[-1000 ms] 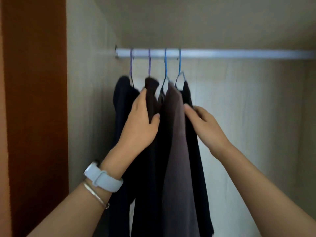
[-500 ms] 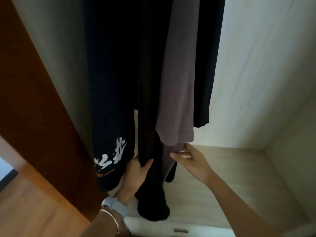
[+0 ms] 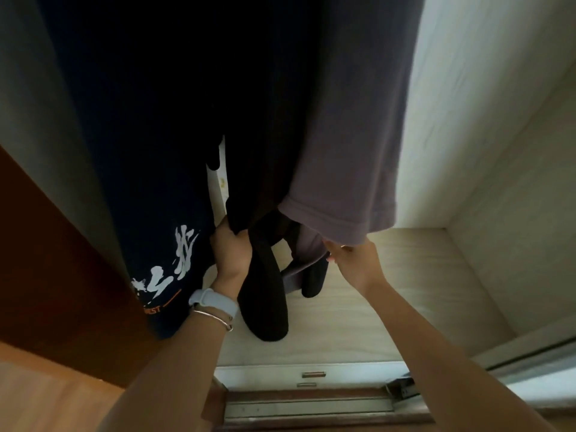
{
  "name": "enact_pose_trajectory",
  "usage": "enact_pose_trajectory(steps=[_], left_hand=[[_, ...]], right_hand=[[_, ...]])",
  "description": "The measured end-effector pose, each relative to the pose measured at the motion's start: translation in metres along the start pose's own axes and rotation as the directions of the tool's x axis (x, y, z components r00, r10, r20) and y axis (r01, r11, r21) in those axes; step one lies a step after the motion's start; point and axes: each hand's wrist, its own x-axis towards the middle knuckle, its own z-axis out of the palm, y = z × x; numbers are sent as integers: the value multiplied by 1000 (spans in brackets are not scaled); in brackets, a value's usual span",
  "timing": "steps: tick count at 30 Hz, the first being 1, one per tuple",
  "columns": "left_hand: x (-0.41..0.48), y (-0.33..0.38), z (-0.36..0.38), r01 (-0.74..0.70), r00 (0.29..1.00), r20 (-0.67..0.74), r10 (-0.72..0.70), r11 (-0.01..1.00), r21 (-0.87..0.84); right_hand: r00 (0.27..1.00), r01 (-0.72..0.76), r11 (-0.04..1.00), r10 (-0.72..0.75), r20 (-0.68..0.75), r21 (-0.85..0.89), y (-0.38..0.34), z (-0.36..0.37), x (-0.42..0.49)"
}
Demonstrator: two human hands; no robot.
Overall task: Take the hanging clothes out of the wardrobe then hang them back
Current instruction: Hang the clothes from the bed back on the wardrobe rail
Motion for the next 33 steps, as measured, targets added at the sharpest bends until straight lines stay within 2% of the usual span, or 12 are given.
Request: enact_pose_trajectory(steps=[3,13,18,21,23,25,27,29,31,33], left_hand=[[-10,-10,3,-7,998,61,3,998,57],[-30,-58,-8,-76,972,232,20,969,234],[-56,-92,-13,-149,908,419,12,943,297],[-83,-122,-15,-36,881,439,-176,901,433],[-105,-147,-17,10,792,497,-354,822,570],[-126,-172,-19,-23,649,591,-479,765,644],[-144,-195,-20,20,500,655,-566,764,645],[-160,-212,-20,60,387,676,-627,749,660],[-174,-221,-20,57,319,662,-678,711,701],[-184,-227,-21,32,289,641,-711,676,736]], right_hand=[[999,-29,999,30,-30,26,7,0,5],[998,-52,997,51,-20,-49,35,-1,-4],[975,-203,976,209,77,-76,85,-8,-32],[918,-359,924,375,127,-134,132,-14,-73],[861,-468,874,484,158,-127,164,-12,-110],[791,-578,809,588,167,-112,198,-11,-150],[704,-674,727,685,186,-130,227,-11,-193],[607,-765,631,774,183,-130,248,-12,-236],[499,-858,511,853,155,-49,260,-17,-276],[404,-915,402,906,131,41,269,-25,-310]])
